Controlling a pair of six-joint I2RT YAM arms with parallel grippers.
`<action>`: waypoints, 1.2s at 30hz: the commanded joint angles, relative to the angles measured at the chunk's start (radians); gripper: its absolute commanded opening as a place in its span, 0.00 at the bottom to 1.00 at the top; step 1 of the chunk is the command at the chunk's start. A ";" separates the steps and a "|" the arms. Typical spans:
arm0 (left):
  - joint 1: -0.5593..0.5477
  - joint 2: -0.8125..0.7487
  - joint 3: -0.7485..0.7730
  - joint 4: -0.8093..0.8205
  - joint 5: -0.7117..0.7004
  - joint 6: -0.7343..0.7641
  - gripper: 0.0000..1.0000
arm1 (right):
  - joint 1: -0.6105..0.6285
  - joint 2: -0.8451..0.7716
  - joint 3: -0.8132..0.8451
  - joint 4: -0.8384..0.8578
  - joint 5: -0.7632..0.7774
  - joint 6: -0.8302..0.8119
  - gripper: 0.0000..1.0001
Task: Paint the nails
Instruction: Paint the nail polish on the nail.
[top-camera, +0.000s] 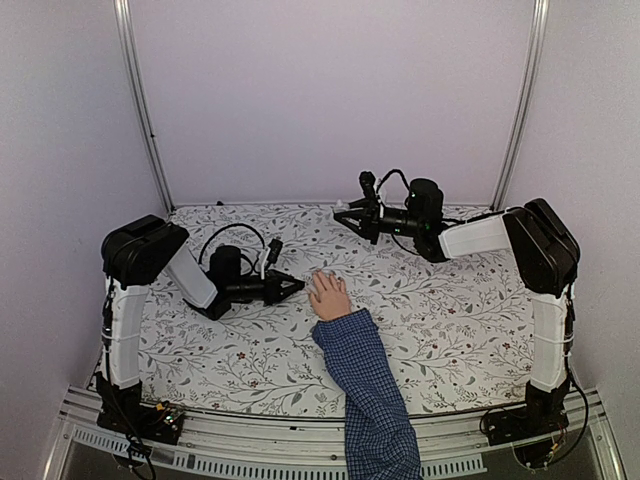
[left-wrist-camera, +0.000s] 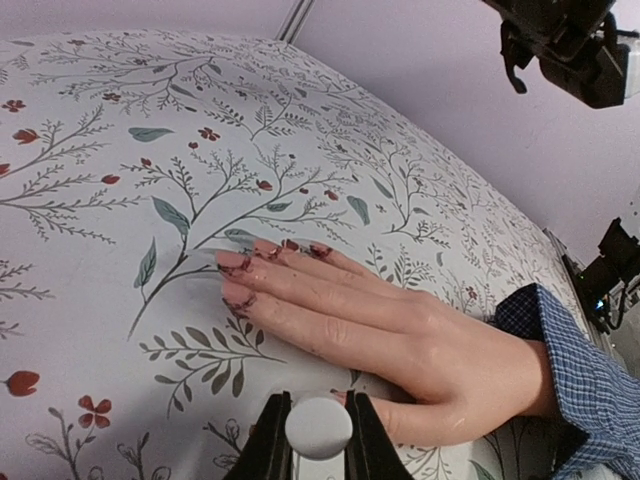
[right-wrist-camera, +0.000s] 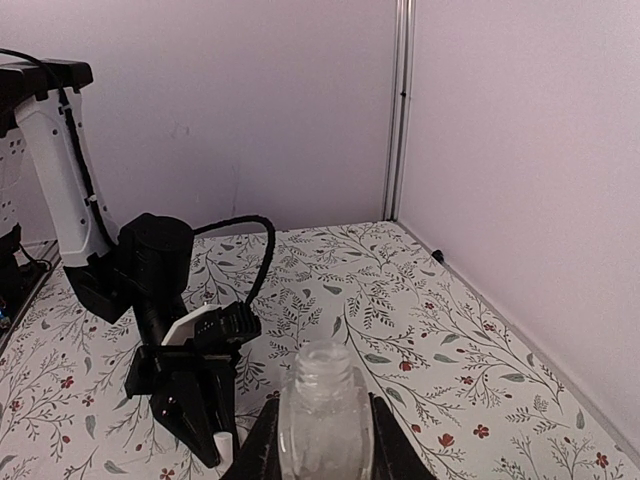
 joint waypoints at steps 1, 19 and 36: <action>-0.008 0.003 0.010 -0.071 -0.034 0.007 0.00 | 0.005 0.004 -0.005 0.001 0.011 -0.004 0.00; -0.007 0.015 0.031 -0.074 -0.043 0.000 0.00 | 0.005 0.003 -0.005 0.001 0.012 -0.007 0.00; -0.005 0.027 0.039 -0.054 -0.051 -0.023 0.00 | 0.005 0.003 -0.006 0.001 0.012 -0.007 0.00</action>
